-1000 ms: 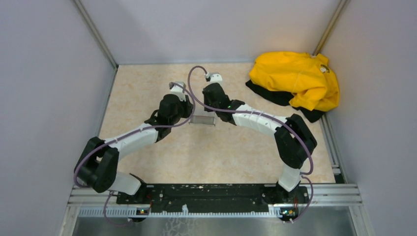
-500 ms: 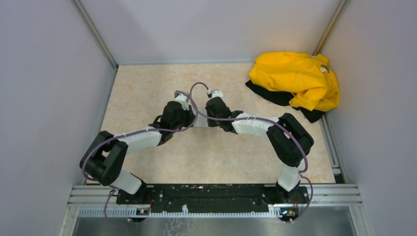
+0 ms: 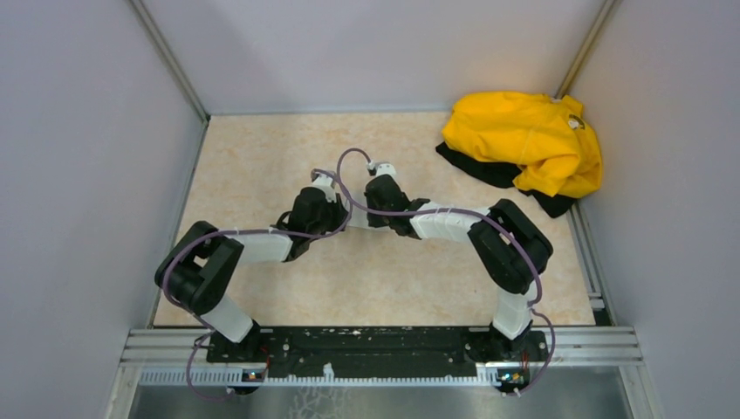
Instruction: Fold the paper box
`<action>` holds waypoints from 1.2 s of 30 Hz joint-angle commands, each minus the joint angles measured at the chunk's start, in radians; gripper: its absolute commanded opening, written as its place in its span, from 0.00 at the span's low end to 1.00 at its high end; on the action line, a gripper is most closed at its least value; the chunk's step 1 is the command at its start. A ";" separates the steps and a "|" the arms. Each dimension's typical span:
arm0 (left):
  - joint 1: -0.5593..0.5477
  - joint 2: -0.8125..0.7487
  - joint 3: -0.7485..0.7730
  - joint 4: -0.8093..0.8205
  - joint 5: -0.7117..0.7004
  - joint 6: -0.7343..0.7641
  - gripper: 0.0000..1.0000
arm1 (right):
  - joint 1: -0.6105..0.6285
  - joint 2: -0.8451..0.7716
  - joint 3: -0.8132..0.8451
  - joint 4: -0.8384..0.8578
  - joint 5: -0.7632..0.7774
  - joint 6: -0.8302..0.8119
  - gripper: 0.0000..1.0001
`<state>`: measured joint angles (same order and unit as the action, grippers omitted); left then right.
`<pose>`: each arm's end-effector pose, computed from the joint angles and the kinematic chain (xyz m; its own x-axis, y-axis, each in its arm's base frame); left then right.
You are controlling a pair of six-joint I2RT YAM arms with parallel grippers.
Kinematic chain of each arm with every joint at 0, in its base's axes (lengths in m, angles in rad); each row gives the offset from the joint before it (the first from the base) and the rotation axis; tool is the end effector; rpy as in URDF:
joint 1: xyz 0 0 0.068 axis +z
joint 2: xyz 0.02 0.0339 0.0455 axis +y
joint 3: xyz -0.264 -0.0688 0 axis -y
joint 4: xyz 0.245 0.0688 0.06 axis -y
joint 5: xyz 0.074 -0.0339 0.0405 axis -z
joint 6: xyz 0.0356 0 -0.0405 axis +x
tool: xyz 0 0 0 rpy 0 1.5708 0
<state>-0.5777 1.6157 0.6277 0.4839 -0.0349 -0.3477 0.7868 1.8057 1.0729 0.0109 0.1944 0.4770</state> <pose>0.2627 -0.1697 0.1528 -0.5577 -0.0430 -0.8290 0.3512 0.8927 -0.2825 0.2770 0.2681 0.1790 -0.6865 -0.0505 -0.7254 -0.3120 0.9215 0.2312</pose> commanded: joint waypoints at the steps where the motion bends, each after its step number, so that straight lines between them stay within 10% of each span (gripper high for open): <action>1: 0.003 0.001 -0.028 -0.036 0.030 -0.021 0.21 | -0.008 0.006 0.007 0.017 -0.006 0.018 0.20; 16: 0.002 -0.358 0.134 -0.457 -0.018 0.001 0.40 | -0.011 -0.252 -0.014 -0.149 -0.046 -0.030 0.27; 18: 0.002 -0.394 0.126 -0.494 -0.021 -0.005 0.42 | -0.012 -0.318 -0.048 -0.162 -0.073 -0.037 0.34; 21: 0.002 -0.463 0.101 -0.537 -0.012 -0.020 0.46 | -0.013 -0.413 -0.102 -0.210 -0.079 -0.046 0.77; 26: 0.001 -0.511 0.089 -0.568 0.054 -0.064 0.62 | -0.011 -0.582 -0.166 -0.286 -0.073 -0.028 0.97; 28: 0.002 -0.510 0.105 -0.579 0.088 -0.066 0.97 | -0.013 -0.633 -0.176 -0.302 -0.069 -0.022 0.99; 36: 0.002 -0.490 0.208 -0.737 0.171 -0.005 0.99 | -0.019 -0.641 -0.088 -0.296 -0.146 -0.027 0.99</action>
<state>-0.5770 1.1332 0.7681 -0.1635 0.0635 -0.3889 0.7807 1.1564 0.9104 -0.3122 0.1165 0.4480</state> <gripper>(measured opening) 0.987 0.985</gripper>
